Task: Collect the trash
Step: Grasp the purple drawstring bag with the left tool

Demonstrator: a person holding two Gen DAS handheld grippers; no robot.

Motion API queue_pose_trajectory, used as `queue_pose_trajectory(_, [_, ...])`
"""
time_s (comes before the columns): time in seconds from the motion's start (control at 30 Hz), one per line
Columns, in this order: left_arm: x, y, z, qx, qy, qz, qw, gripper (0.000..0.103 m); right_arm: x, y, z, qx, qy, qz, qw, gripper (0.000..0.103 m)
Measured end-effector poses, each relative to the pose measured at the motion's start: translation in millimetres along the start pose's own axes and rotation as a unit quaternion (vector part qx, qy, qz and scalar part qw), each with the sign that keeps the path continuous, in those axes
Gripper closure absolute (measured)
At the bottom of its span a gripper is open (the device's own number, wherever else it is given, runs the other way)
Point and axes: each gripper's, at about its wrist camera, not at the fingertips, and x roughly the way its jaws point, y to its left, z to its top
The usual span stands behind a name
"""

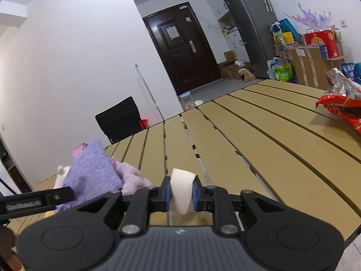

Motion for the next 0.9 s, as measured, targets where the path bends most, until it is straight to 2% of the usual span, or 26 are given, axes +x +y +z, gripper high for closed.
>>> queue_pose_trajectory(0.1, [17.1, -9.5, 1.6, 0.014, 0.001, 0.017, 0.9998, 0.0, 2.2, -4.9, 1.5, 0.009, 0.0, 0.002, 1.0, 0.085])
queue_pose_trajectory(0.23, [31.7, -11.5, -2.6, 0.01, 0.003, 0.011, 0.9999, 0.001, 4.2, -8.3, 3.0, 0.014, -0.002, 0.002, 1.0, 0.085])
queue_pose_trajectory(0.3, [34.2, -14.2, -8.9, 0.017, -0.004, 0.013, 0.9998, 0.012, 3.4, -12.7, 4.7, 0.019, -0.003, 0.004, 1.0, 0.085])
queue_pose_trajectory(0.37, [35.5, -14.7, -13.0, 0.017, -0.002, 0.004, 0.9998, 0.037, 4.0, -12.3, 3.6, 0.022, -0.001, 0.004, 1.0, 0.085])
queue_pose_trajectory(0.43, [36.7, -13.9, -16.0, 0.014, 0.002, -0.01, 0.9998, 0.052, 4.0, -12.9, 2.8, 0.024, 0.0, 0.005, 1.0, 0.085])
queue_pose_trajectory(0.53, [33.0, -12.2, -18.0, 0.006, -0.006, -0.01, 0.9999, 0.066, 1.8, -9.9, 1.8, 0.024, -0.002, 0.008, 1.0, 0.085])
queue_pose_trajectory(0.67, [23.9, -12.0, -21.3, 0.012, -0.017, -0.012, 0.9997, 0.073, -0.5, -11.6, 1.9, 0.027, -0.001, 0.012, 1.0, 0.085])
queue_pose_trajectory(0.9, [-1.7, -11.9, -23.1, 0.017, -0.042, -0.005, 0.999, 0.075, -2.4, -12.5, 3.4, 0.023, 0.002, 0.025, 0.999, 0.085])
